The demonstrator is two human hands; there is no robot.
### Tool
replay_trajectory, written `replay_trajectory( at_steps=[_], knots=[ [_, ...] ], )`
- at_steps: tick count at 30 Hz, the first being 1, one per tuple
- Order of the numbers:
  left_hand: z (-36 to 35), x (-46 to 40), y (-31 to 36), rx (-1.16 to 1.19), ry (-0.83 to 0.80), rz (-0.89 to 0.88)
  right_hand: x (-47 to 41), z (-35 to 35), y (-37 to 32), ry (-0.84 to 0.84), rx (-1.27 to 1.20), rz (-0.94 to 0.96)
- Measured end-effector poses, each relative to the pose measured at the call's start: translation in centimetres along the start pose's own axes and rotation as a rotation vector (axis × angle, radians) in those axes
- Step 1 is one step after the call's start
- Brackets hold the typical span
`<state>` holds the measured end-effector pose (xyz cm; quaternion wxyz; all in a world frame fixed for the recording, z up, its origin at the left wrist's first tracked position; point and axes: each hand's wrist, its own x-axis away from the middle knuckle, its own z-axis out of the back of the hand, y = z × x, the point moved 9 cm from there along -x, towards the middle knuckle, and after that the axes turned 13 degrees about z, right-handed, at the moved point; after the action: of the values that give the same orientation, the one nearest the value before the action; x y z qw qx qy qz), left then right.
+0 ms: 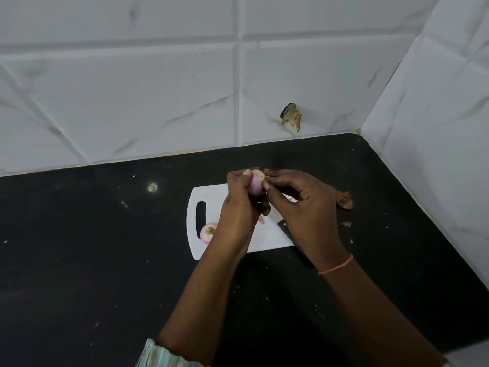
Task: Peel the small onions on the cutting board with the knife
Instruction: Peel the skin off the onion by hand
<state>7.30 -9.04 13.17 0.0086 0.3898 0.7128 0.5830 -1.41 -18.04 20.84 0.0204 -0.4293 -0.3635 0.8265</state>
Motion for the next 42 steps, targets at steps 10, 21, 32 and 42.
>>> replay_trajectory(
  at_steps=[10, 21, 32, 42],
  knots=[
    [0.2, 0.5, 0.6, -0.040, 0.021, -0.022, -0.3, -0.4, -0.6, 0.013, -0.097, -0.026],
    [0.2, 1.2, 1.4, -0.088, 0.041, -0.086, -0.1, -0.2, -0.7, 0.002, -0.061, 0.045],
    [0.3, 1.7, 1.6, -0.099, 0.081, -0.119, -0.2, -0.2, -1.7, 0.023, -0.005, 0.115],
    [-0.4, 1.5, 1.2, -0.026, -0.023, -0.043, -0.8, 0.5, -0.3, 0.054, -0.068, -0.050]
  ],
)
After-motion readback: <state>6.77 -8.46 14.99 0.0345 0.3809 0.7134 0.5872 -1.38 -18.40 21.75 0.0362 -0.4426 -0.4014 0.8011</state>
